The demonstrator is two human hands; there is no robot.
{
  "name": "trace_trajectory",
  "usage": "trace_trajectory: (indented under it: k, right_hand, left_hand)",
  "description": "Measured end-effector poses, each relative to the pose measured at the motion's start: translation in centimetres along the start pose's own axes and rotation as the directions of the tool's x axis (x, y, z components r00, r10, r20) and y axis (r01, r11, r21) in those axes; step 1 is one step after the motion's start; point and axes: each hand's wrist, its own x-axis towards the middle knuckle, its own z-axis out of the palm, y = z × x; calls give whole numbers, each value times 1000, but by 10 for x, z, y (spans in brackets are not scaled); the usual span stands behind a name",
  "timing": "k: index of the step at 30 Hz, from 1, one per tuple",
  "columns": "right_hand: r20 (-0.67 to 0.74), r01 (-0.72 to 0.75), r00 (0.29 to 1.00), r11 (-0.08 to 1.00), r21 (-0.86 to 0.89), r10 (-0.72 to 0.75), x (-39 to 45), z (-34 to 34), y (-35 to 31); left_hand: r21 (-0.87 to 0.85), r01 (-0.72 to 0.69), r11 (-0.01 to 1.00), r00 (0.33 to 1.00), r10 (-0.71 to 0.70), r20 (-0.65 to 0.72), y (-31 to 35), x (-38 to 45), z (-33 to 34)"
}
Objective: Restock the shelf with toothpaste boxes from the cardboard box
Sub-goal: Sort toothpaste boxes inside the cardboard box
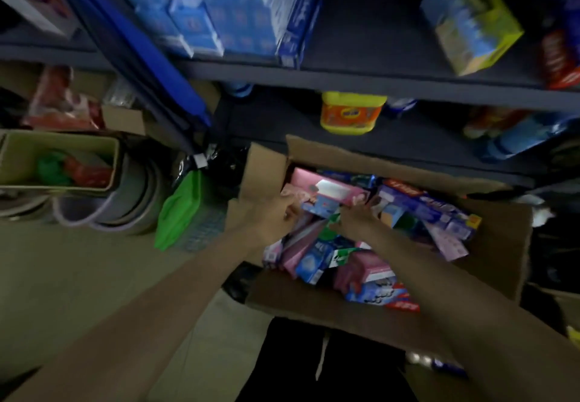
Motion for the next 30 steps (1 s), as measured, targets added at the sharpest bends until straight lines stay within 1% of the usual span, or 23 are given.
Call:
trace_trajectory:
  k: [1, 3, 5, 7, 9, 10, 11, 14, 15, 16, 17, 18, 19, 20, 21, 22, 23, 24, 25, 26, 27, 28, 30]
  right_hand:
    - [17, -44, 999, 998, -33, 44, 8, 5, 2]
    - [-7, -101, 995, 995, 4, 101, 18, 13, -4]
    - [-37, -104, 994, 994, 29, 105, 17, 22, -15]
    - [-75, -82, 993, 989, 124, 92, 15, 25, -22]
    - [-94, -15, 994, 952, 305, 46, 15, 22, -32]
    - [-124, 49, 992, 923, 381, -1, 14, 20, -38]
    - [-175, 116, 983, 906, 407, -47, 10, 16, -46]
    - [-303, 301, 933, 887, 350, -197, -17, -14, -62]
    - [-345, 366, 904, 872, 324, -251, -33, -33, -62]
    - [-390, 428, 871, 851, 302, -299, -51, -55, -60]
    - [-428, 485, 838, 822, 300, -338, -71, -80, -54]
    - [-468, 540, 807, 771, 338, -360, -92, -105, -46]
    - [-501, 573, 790, 716, 399, -353, -115, -130, -38]
    - [-544, 595, 774, 664, 453, -324, -139, -154, -29]
    - [-594, 606, 756, 634, 480, -273, -163, -176, -21]
    - [-652, 616, 729, 615, 491, -209, -186, -195, -14]
    - [-716, 624, 687, 608, 491, -127, -208, -214, -7]
    - [-776, 626, 630, 612, 484, -31, -228, -230, 0]
    - [-820, 608, 568, 636, 474, 68, -247, -244, 4]
    - [-852, 569, 503, 686, 454, 147, -265, -256, 9]
    - [-872, 515, 447, 740, 432, 198, -279, -264, 15]
    - [-891, 463, 399, 792, 399, 216, -291, -271, 20]
    - [-917, 366, 342, 869, 332, 206, -307, -283, 31]
  left_hand:
    - [27, 5, 1000, 1000, -5, 11, -9, 2, 3]
    - [50, -15, 999, 999, 13, 40, -24, 5, 8]
    - [54, -26, 998, 999, 24, 48, -32, 9, 10]
    - [62, -40, 997, 998, 37, 49, -34, 11, 11]
    - [77, -67, 995, 996, 63, 58, -32, 11, 11]
    - [77, -83, 994, 995, 78, 62, -31, 11, 11]
    - [78, -86, 993, 994, 80, 69, -31, 12, 10]
    - [82, -76, 994, 996, 71, 61, -21, 16, -4]
    - [46, -50, 998, 998, 48, 51, -13, 17, -14]
    - [-42, -31, 999, 998, 33, 59, -3, 15, -26]
    - [-159, -16, 987, 994, 33, 103, 9, 13, -40]
    - [-276, -5, 961, 983, 55, 176, 24, 7, -53]
    - [-346, 10, 938, 964, 83, 252, 40, 1, -67]
    - [-390, -1, 921, 949, 124, 290, 57, -5, -81]
    - [-440, -38, 897, 941, 180, 285, 74, -10, -94]
    - [-504, -87, 859, 938, 241, 249, 93, -13, -107]
    - [-555, -148, 819, 936, 297, 188, 114, -16, -121]
    - [-572, -231, 787, 932, 347, 101, 138, -17, -135]
    - [-558, -315, 768, 924, 382, 4, 163, -18, -149]
    - [-550, -392, 737, 906, 412, -93, 190, -20, -161]
    - [-549, -457, 700, 882, 434, -180, 217, -22, -173]
    - [-549, -510, 662, 857, 446, -259, 245, -25, -182]
    - [-499, -612, 614, 791, 465, -398, 297, -27, -193]
